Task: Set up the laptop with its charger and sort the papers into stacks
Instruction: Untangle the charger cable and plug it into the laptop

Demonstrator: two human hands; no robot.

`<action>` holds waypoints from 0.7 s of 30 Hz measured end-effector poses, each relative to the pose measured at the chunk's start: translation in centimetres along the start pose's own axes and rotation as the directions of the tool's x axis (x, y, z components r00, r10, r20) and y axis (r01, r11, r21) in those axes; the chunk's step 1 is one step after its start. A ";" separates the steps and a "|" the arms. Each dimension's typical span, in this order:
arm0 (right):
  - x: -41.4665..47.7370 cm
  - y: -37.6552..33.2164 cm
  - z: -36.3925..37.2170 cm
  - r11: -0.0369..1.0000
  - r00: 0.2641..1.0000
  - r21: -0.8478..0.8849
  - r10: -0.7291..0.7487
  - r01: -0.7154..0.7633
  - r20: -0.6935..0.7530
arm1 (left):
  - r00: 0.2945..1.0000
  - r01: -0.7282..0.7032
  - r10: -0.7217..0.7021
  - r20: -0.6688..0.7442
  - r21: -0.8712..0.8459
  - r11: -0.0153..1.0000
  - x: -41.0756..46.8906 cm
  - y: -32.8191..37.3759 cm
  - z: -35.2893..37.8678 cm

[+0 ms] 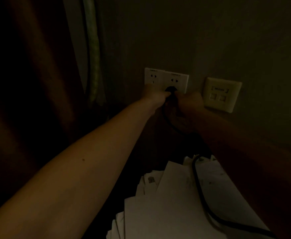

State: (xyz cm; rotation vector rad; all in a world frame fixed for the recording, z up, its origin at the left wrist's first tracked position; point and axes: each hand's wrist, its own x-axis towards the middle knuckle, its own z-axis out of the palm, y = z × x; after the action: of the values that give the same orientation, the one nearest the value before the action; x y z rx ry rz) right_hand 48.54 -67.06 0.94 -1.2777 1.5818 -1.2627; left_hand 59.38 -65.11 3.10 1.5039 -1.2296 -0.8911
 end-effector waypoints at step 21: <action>0.0 -0.8 1.4 0.992 0.996 0.106 0.077 -0.071 -0.055 | 0.992 0.110 -0.099 0.084 -0.136 0.985 1.1 -0.6 0.2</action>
State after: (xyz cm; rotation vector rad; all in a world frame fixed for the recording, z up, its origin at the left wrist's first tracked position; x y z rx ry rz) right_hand 50.08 -67.40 1.33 -1.1173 1.5686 -1.3287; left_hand 59.60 -66.25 2.52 1.4427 -1.1261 -1.0914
